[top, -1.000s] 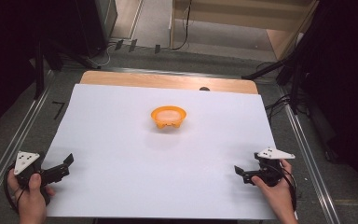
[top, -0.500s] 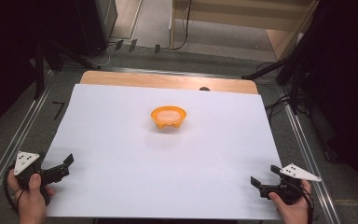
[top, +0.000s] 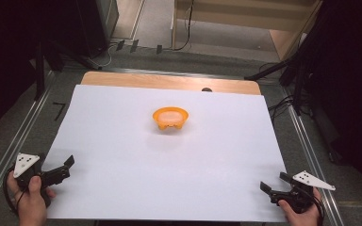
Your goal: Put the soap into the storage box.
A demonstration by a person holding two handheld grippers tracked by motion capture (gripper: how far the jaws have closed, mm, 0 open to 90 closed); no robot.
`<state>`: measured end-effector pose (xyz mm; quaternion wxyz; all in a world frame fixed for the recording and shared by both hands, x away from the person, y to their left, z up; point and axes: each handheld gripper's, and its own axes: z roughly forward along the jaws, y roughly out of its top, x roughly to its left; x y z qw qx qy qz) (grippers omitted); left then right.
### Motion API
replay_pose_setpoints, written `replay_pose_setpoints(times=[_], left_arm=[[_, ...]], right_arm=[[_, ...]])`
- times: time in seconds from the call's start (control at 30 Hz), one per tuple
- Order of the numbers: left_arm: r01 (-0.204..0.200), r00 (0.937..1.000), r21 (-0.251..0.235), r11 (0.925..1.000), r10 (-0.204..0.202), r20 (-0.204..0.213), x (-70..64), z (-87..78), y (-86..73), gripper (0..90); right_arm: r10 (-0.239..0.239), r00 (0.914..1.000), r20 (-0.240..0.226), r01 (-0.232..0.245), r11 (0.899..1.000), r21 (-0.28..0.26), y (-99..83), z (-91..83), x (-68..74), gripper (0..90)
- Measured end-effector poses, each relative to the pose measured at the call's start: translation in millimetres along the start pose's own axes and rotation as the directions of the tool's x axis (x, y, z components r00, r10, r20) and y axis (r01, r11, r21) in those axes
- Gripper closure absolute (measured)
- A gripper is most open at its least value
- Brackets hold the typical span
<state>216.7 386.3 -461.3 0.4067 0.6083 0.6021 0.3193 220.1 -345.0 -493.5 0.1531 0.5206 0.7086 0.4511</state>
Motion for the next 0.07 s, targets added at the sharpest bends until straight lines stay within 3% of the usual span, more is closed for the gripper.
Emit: replay_pose_setpoints(times=[0.07], left_arm=[[-0.001,1.0,0.005,1.0,0.001,0.0,0.0,0.3,0.2,0.1]], right_arm=[[0.015,0.9998,0.009,-0.015,1.0,0.004,0.5,0.4,-0.7,1.7]])
